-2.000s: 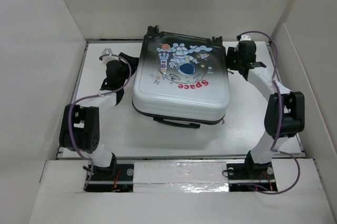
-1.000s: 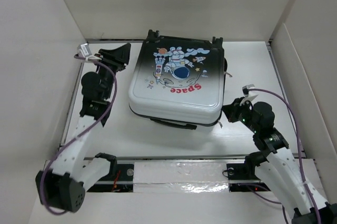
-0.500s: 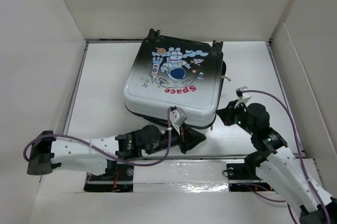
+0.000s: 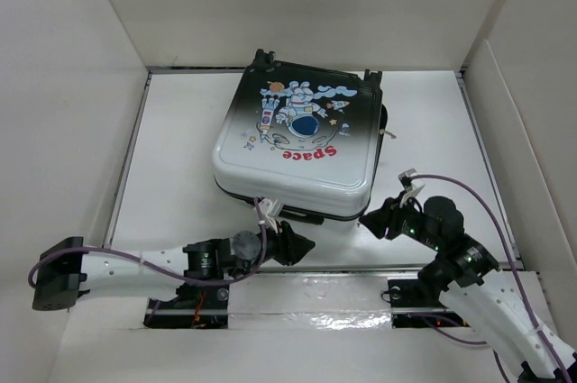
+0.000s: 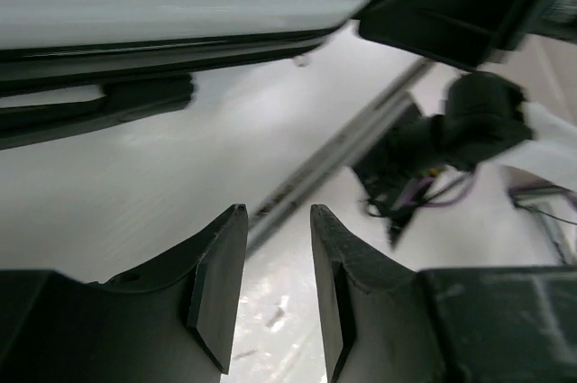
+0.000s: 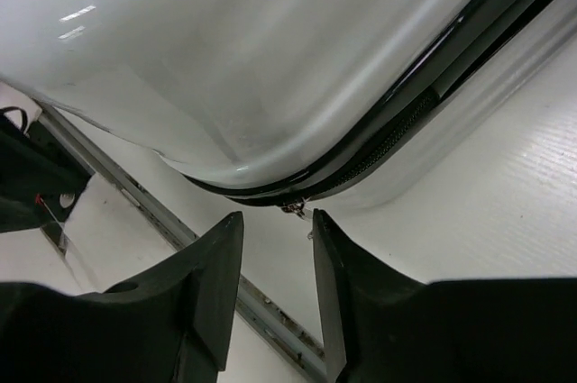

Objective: Pack the luggage

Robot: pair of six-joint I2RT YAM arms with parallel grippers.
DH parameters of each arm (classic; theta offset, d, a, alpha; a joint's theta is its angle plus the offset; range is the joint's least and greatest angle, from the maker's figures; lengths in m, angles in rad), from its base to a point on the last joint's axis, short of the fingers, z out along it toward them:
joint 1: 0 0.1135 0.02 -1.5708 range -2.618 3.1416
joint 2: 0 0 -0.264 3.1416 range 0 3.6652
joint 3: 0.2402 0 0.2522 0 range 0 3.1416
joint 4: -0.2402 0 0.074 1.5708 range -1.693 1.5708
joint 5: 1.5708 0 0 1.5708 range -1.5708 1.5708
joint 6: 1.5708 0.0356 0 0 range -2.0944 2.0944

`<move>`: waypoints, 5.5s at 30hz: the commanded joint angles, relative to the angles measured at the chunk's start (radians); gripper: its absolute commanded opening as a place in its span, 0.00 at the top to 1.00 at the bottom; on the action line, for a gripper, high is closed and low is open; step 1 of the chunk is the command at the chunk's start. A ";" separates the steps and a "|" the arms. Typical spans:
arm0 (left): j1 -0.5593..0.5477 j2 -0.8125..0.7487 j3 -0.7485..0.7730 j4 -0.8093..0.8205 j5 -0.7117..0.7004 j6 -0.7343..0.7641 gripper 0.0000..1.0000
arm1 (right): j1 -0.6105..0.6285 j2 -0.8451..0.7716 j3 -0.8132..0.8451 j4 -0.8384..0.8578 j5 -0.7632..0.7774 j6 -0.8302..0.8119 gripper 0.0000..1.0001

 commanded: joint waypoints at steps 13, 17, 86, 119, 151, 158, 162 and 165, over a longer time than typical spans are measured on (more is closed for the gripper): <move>0.244 0.312 0.070 0.308 0.128 0.042 0.68 | 0.062 0.143 -0.075 0.219 0.080 0.029 0.50; 0.292 0.401 0.090 0.380 0.148 0.054 0.68 | 0.084 0.118 -0.160 0.361 0.132 0.060 0.51; 1.294 0.619 0.338 0.308 0.536 -0.112 0.46 | 0.329 0.419 0.115 0.395 0.367 0.005 1.00; 0.837 0.565 0.240 0.387 0.388 -0.124 0.33 | 0.663 0.909 0.419 0.720 0.114 -0.038 1.00; 1.116 1.437 1.492 0.156 0.823 -0.202 0.09 | 0.598 0.198 0.226 0.017 0.797 0.241 0.57; 1.171 1.194 1.051 0.400 0.707 -0.237 0.11 | 0.157 0.342 0.610 -0.029 0.849 -0.104 0.92; 1.198 0.982 0.765 0.504 0.563 -0.266 0.18 | -0.359 0.576 0.744 0.066 0.499 -0.213 1.00; 1.171 0.916 0.622 0.537 0.546 -0.230 0.25 | -0.674 0.786 0.805 0.120 0.288 -0.177 1.00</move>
